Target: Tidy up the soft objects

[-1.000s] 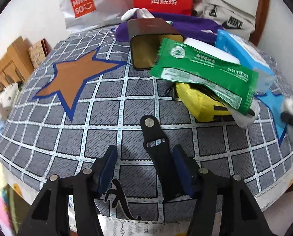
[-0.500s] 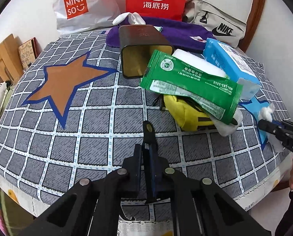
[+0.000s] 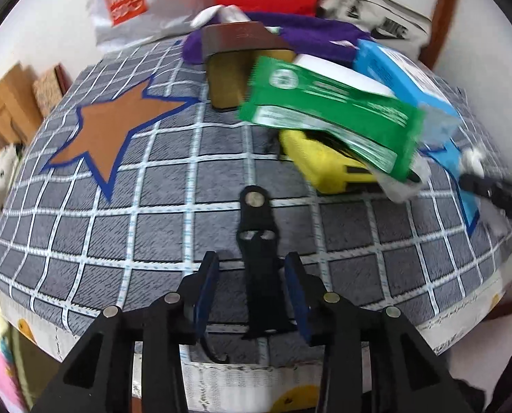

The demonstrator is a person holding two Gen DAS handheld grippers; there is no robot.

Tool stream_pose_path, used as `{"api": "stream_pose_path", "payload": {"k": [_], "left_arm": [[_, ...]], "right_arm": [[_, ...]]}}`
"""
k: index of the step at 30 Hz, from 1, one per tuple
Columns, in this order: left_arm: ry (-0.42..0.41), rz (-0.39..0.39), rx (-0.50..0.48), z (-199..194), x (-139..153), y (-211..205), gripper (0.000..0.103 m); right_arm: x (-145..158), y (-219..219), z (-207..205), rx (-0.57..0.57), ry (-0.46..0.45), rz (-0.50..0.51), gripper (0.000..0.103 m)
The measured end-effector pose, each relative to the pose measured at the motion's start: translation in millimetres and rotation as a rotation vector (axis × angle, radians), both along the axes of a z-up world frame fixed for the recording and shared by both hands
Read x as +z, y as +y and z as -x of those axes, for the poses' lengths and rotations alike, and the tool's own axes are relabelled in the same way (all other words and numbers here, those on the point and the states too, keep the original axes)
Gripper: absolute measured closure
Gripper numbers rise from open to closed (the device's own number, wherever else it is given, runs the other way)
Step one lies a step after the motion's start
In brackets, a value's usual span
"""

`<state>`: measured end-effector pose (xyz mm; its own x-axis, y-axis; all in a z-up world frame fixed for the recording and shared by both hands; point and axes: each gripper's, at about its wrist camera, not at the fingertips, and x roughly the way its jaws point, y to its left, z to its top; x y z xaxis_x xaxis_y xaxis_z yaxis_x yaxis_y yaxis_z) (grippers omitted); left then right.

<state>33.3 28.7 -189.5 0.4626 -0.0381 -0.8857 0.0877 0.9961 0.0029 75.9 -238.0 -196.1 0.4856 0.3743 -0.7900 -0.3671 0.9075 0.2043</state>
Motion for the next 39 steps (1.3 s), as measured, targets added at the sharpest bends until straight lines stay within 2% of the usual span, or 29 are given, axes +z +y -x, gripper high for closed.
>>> {"api": "stream_pose_path", "payload": {"k": [3,6,7,13,18,30,39], "left_arm": [[-0.011,-0.006,-0.016,2.3,-0.6,-6.2,0.067],[-0.029,-0.011,-0.025,0.3,-0.5,-5.2,0.082],[-0.028,-0.004,-0.019,-0.9,-0.1,-4.2,0.083],[-0.008,0.055,-0.008,-6.0,6.1,4.9,0.084],[-0.051,0.061,-0.003,-7.9,30.1,13.4,0.084],[-0.14,0.094,0.033,-31.1,78.2,32.8,0.084],[-0.176,0.106,0.016,-70.2,103.0,26.0,0.084]], "right_arm": [[-0.5,1.6,-0.4,0.004,0.001,0.0,0.087],[-2.9,1.9,-1.9,0.005,0.008,-0.003,0.087],[-3.4,1.8,-2.7,0.003,0.011,-0.002,0.087],[8.4,-0.1,-0.2,0.0,-0.013,-0.01,0.087],[29.5,-5.3,2.0,-0.001,-0.051,-0.04,0.087],[66.8,1.5,-14.7,0.013,-0.117,-0.025,0.087],[89.8,3.2,-43.4,0.012,-0.16,-0.019,0.087]]}}
